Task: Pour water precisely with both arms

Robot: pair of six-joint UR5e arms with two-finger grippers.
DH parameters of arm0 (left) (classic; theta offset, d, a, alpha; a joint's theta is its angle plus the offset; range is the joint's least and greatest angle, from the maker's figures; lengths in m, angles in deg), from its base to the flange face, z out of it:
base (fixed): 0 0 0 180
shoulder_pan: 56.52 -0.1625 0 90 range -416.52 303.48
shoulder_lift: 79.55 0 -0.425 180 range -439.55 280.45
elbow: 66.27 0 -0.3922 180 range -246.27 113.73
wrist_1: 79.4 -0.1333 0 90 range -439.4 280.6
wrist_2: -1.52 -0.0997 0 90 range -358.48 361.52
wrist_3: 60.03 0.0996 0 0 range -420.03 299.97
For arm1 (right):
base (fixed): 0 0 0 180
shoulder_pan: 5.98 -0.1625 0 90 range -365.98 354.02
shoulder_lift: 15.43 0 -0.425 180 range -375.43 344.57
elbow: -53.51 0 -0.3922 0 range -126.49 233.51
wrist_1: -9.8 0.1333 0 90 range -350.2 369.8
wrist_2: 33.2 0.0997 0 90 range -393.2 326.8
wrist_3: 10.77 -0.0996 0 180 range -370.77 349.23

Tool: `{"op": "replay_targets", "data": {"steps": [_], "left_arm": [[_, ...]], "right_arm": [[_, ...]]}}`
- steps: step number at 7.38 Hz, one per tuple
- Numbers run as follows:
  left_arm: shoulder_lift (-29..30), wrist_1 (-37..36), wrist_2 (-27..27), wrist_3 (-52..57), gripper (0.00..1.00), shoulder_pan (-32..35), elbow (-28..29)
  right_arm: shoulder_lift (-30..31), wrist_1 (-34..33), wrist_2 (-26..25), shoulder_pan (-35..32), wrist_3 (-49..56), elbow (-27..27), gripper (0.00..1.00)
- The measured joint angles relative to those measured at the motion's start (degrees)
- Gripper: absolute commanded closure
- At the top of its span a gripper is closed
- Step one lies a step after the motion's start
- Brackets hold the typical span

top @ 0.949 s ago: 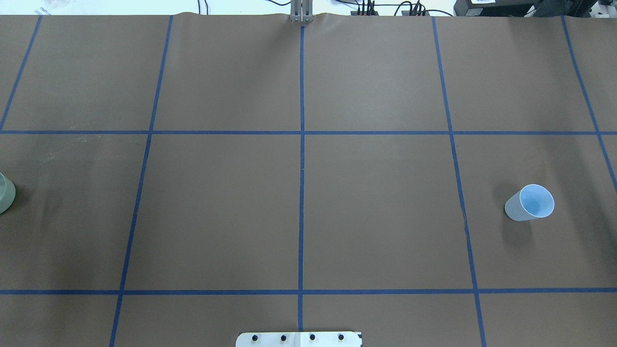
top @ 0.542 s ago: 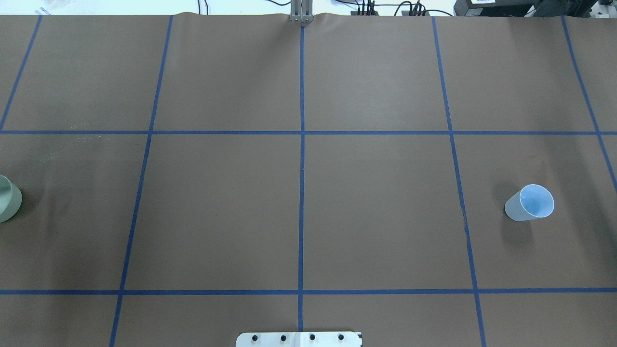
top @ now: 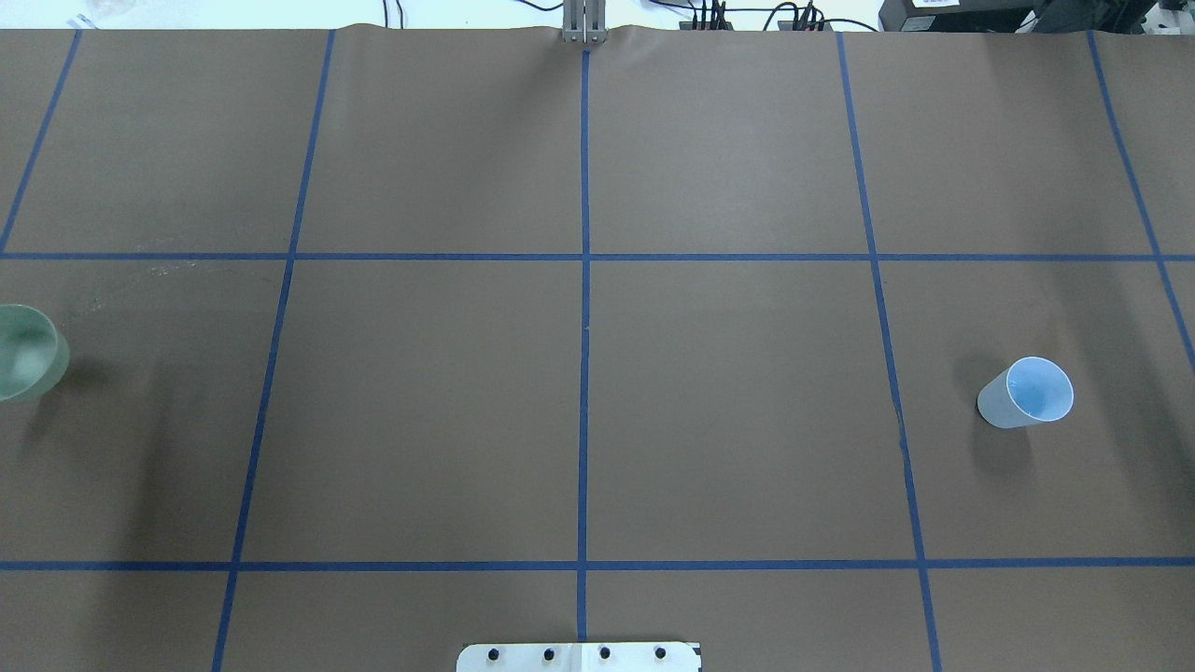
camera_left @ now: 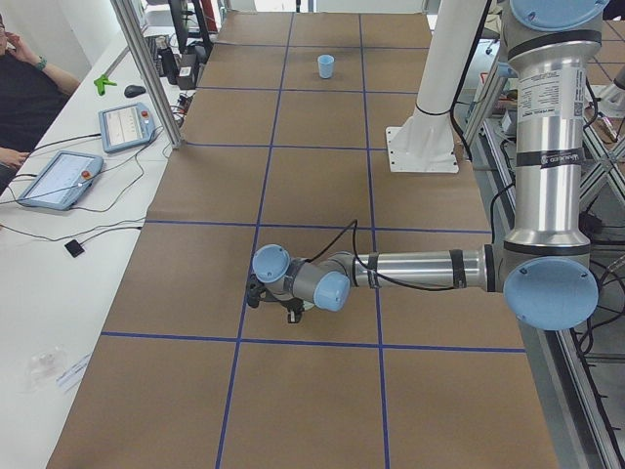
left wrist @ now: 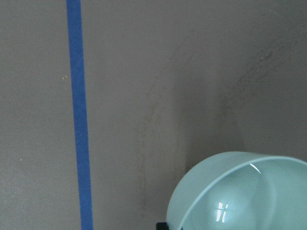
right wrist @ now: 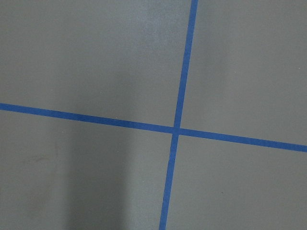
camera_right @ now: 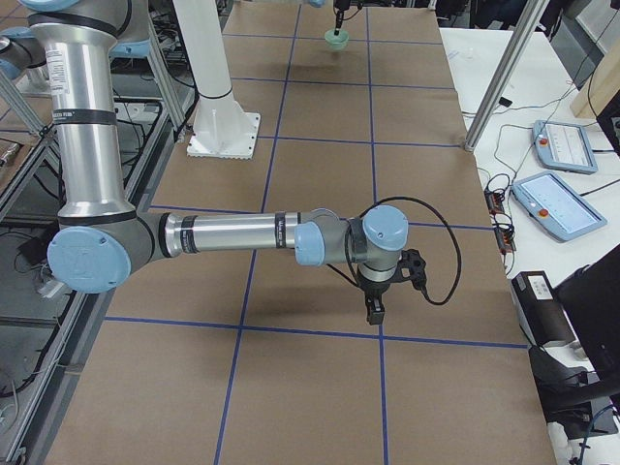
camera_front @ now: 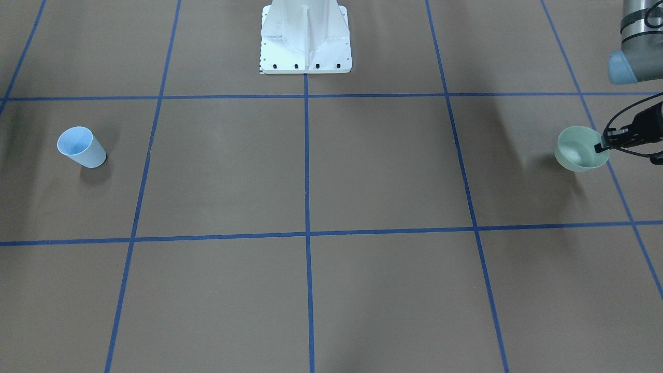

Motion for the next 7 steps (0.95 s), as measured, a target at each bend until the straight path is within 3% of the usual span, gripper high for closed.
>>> {"op": "replay_targets", "data": {"steps": [3, 5, 7], "left_arm": [[6.2, -18.1, 1.6, -7.7, 1.0, 1.3, -12.3], [12.1, -20.9, 2.6, -23.7, 1.0, -1.0, -17.2], [19.7, -21.3, 1.6, -40.7, 1.0, -8.9, -19.5]], "right_arm": [[-0.1, 0.0, -0.1, 0.0, 0.0, -0.2, 0.0], [0.0, 0.0, 0.0, 0.0, 0.0, -0.2, 0.0], [0.0, 0.0, 0.0, 0.0, 0.0, -0.3, 0.0]]}}
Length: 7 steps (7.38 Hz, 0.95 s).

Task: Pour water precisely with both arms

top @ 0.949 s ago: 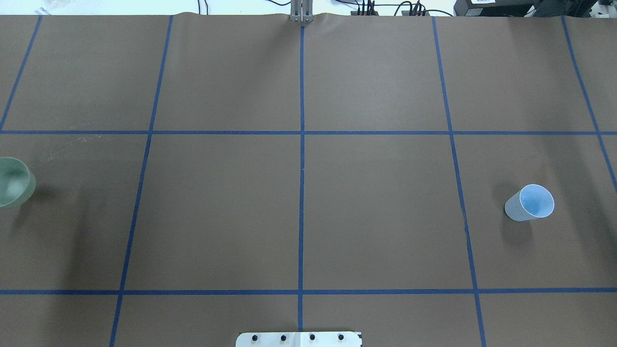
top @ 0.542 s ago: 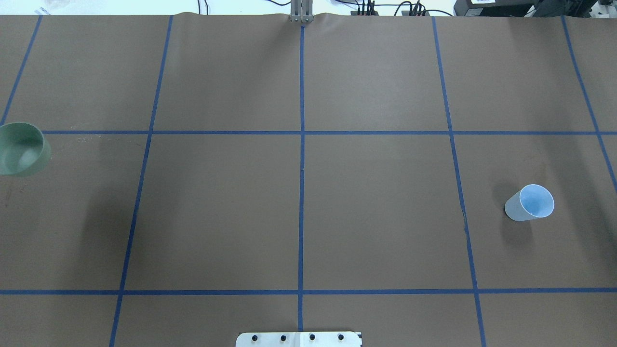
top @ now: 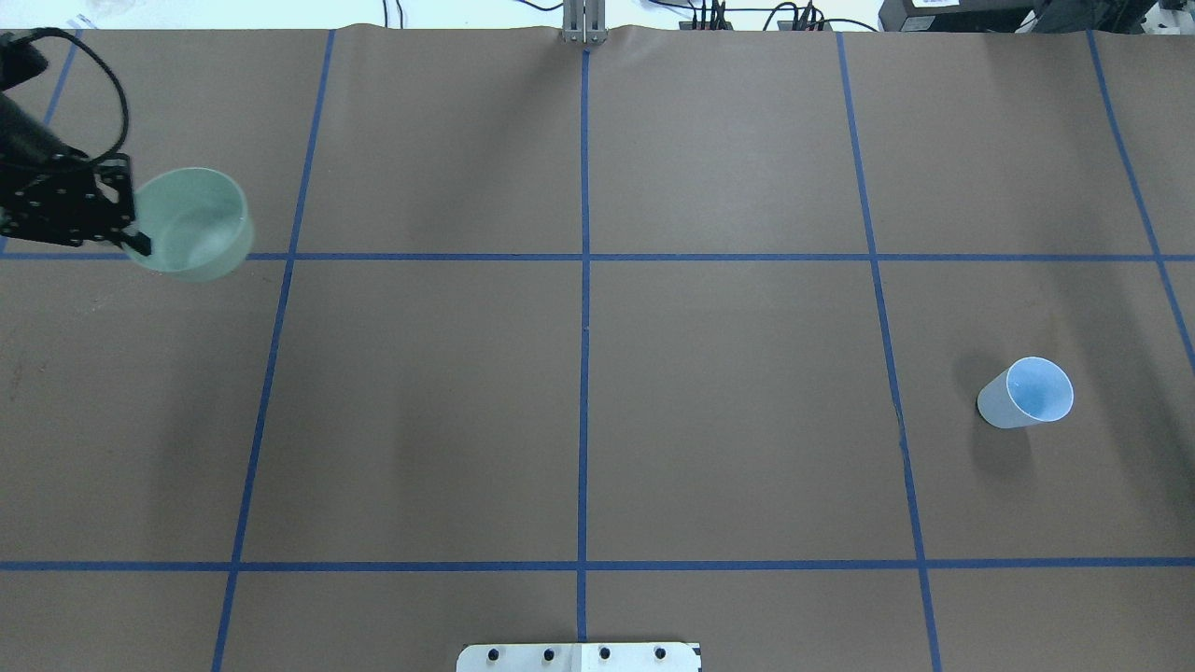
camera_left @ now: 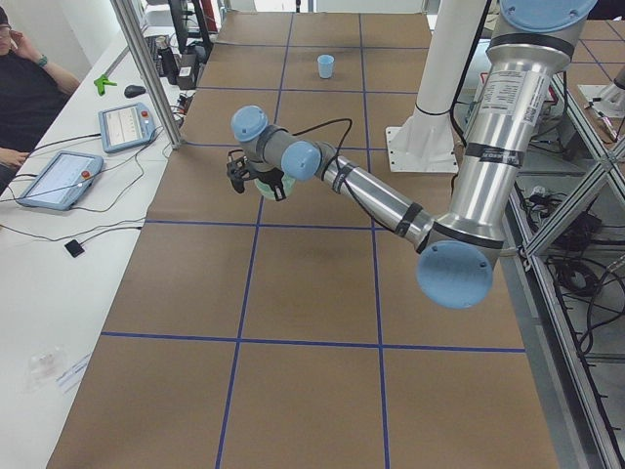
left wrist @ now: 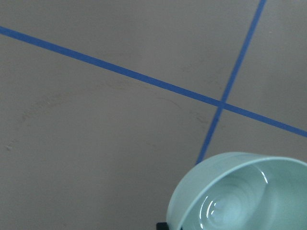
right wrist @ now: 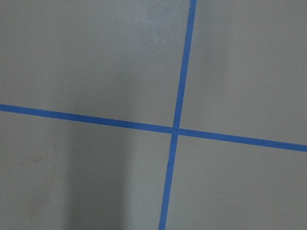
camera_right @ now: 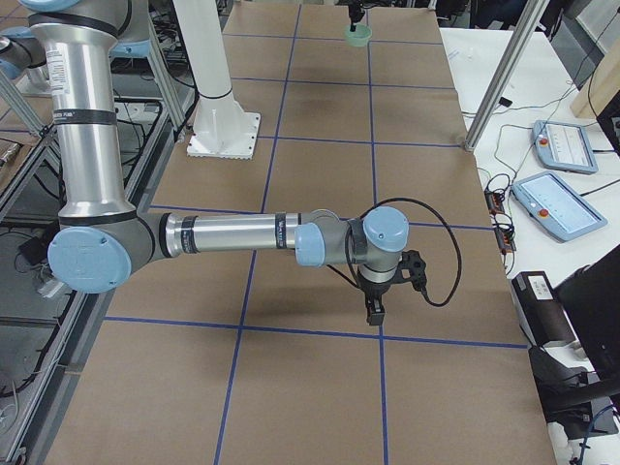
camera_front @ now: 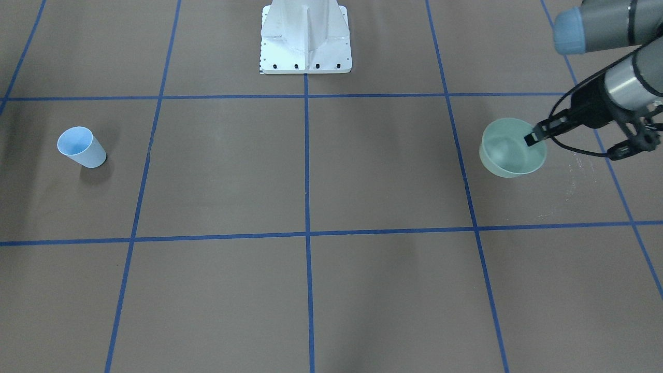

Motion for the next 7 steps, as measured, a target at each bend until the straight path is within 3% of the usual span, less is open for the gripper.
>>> {"op": "replay_targets", "data": {"steps": [3, 5, 7], "left_arm": [[13.9, 0.2, -9.7, -22.3, 1.0, -15.7, 3.1], [21.3, 4.9, -16.6, -31.3, 1.0, -22.7, 10.9], [26.3, 15.7, -19.9, -37.8, 1.0, -25.9, 22.4]], "right_arm": [[0.0, 0.0, 0.0, 0.0, 0.0, -0.1, 0.0], [0.1, 0.0, 0.0, 0.0, 0.0, -0.1, 0.0], [0.1, 0.0, 0.0, 0.0, 0.0, -0.1, 0.0]]}}
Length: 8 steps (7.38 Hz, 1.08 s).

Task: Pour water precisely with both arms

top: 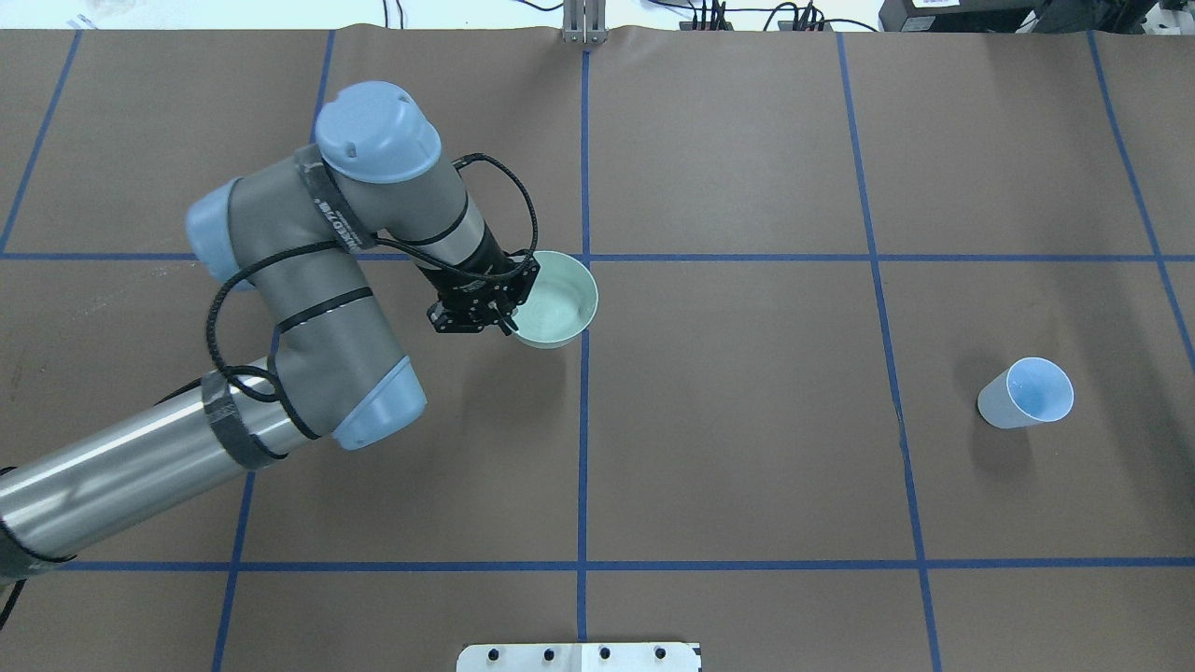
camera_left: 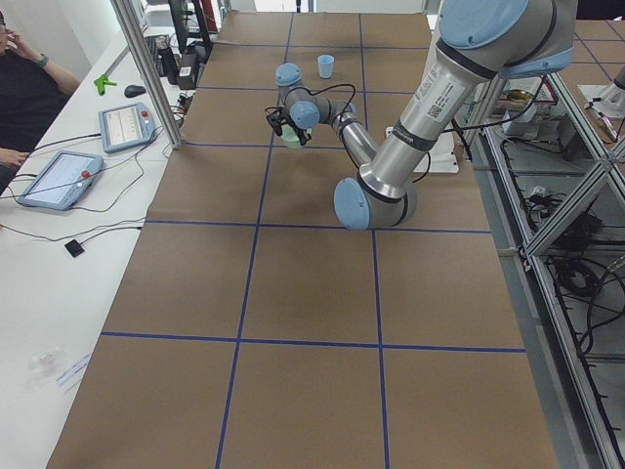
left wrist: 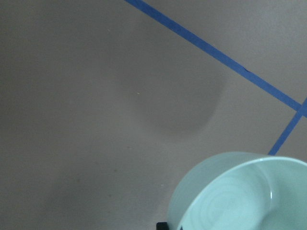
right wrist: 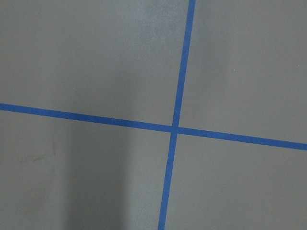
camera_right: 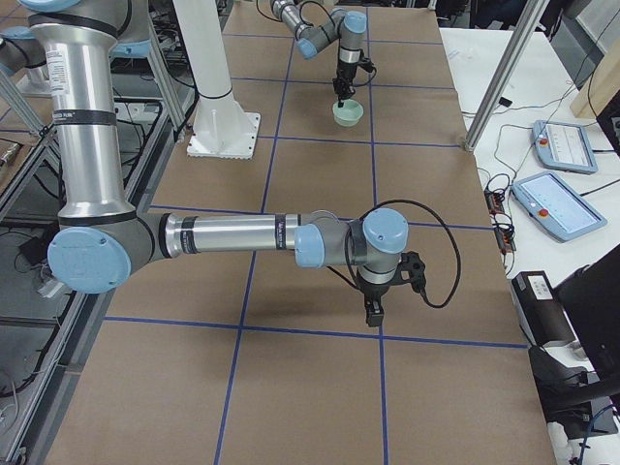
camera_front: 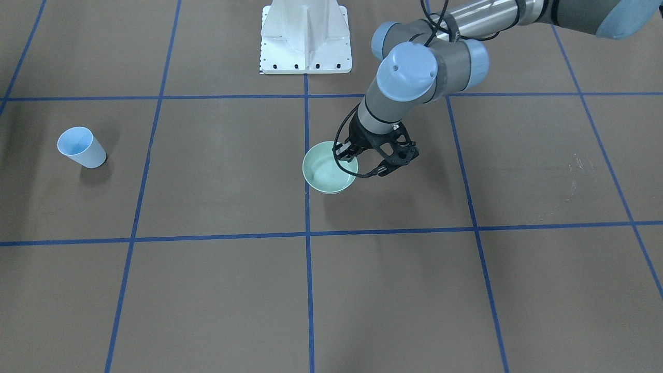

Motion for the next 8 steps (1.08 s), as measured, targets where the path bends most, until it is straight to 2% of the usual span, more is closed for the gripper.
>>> {"op": "replay_targets", "data": {"steps": [2, 3, 4, 5, 8], "left_arm": [[4.0, 4.7, -1.3, -1.9, 1.0, -1.4, 8.2], [4.7, 5.9, -1.8, -2.1, 0.94, -1.8, 9.8], [5.0, 6.4, -2.0, -2.1, 0.44, -2.0, 10.7], [5.0, 6.6, -2.1, -2.0, 0.0, -2.0, 11.2], [5.1, 6.3, -3.4, -1.7, 0.0, -1.2, 10.0]], "right_arm": [[0.0, 0.0, 0.0, 0.0, 0.0, 0.0, 0.0], [0.0, 0.0, 0.0, 0.0, 0.0, 0.0, 0.0], [0.0, 0.0, 0.0, 0.0, 0.0, 0.1, 0.0], [0.0, 0.0, 0.0, 0.0, 0.0, 0.1, 0.0], [-0.2, 0.1, 0.0, 0.0, 0.5, 1.4, 0.0]]}}
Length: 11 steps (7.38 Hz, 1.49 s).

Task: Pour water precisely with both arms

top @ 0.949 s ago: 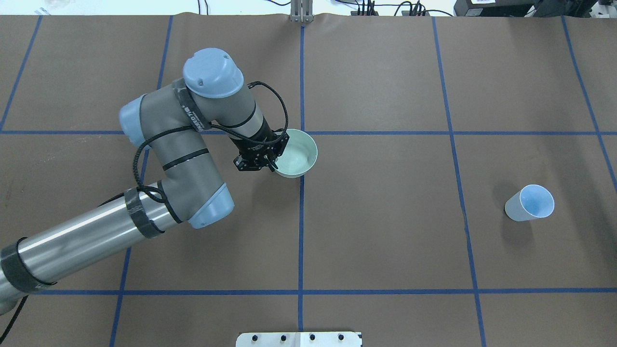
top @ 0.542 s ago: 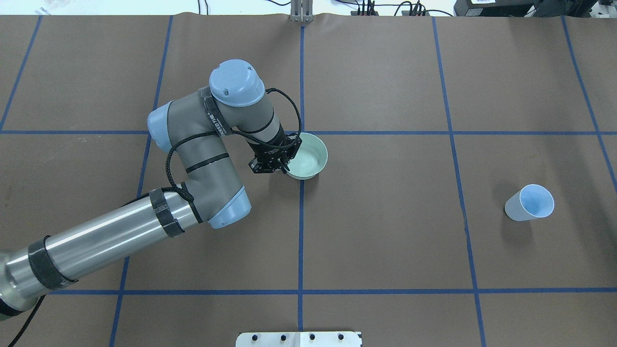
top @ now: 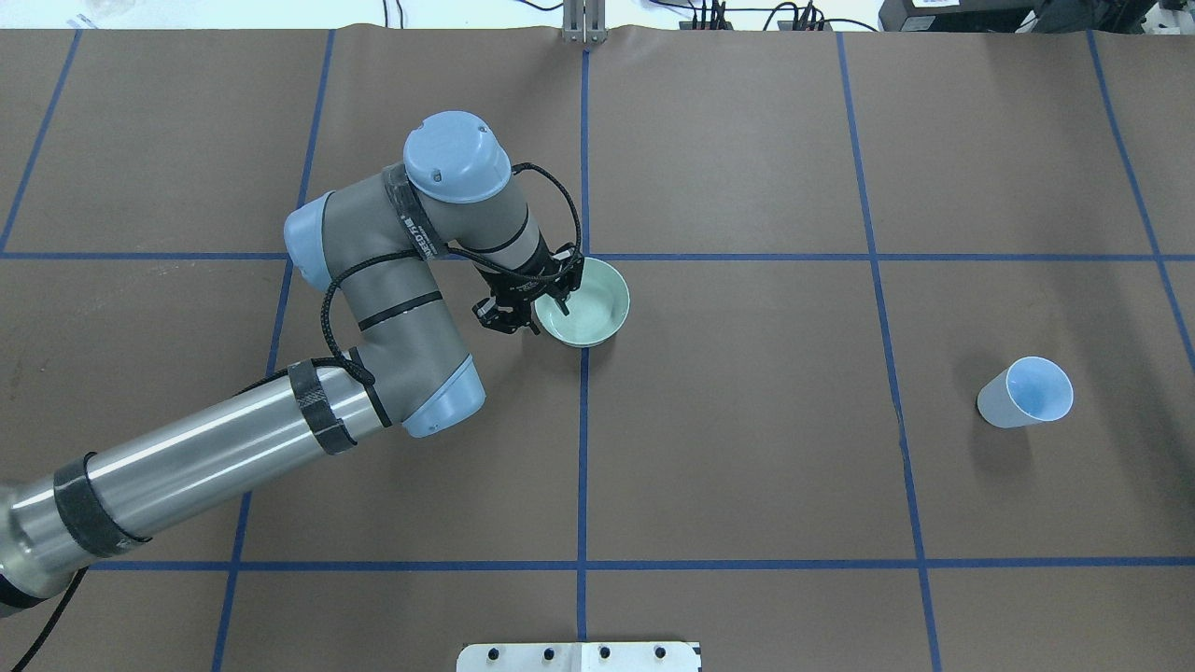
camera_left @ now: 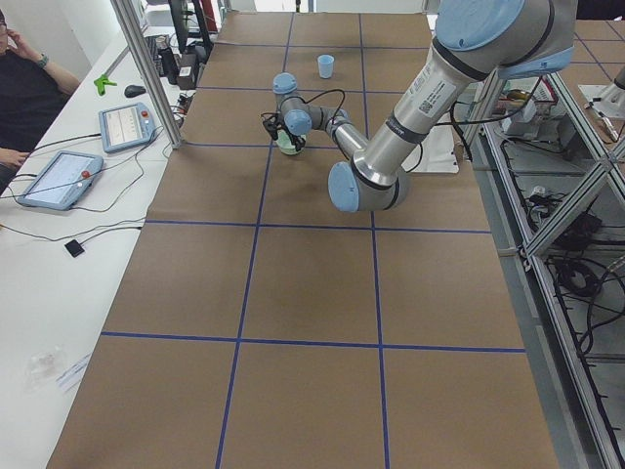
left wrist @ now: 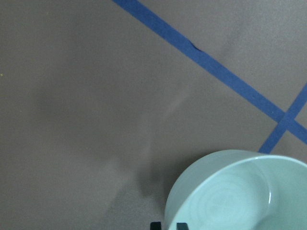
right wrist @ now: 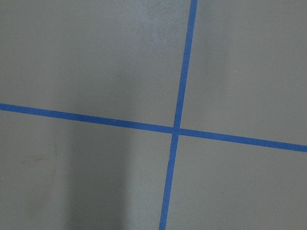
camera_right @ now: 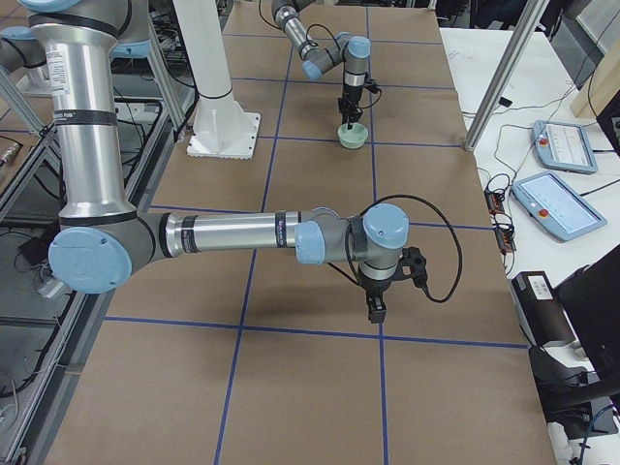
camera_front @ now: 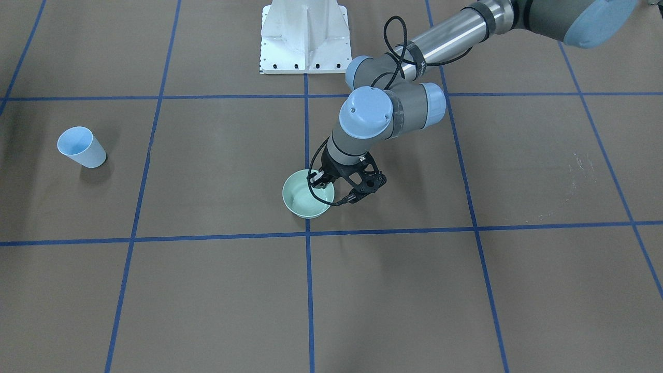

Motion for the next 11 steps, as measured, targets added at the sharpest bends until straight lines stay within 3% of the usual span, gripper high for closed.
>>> {"op": "replay_targets", "data": {"steps": [4, 7, 8, 11], "left_arm": [[-0.2, -5.9, 0.7, 0.2, 0.0, 5.3, -7.4], [-1.4, -10.0, 0.7, 0.6, 0.0, 6.9, -12.4], [-2.5, -11.6, 0.7, 1.2, 0.0, 7.1, -14.7], [-4.2, -14.5, 0.3, 2.6, 0.0, 7.6, -18.5]], "right_arm": [[1.9, 5.7, -0.6, 0.3, -3.9, 4.0, 0.0], [16.2, 28.0, -12.1, 7.1, -9.8, 11.3, 0.0], [18.6, 31.0, -14.5, 9.4, -12.4, 13.3, 0.0], [23.8, 34.9, -18.0, 17.2, -33.3, 23.6, 0.0]]}}
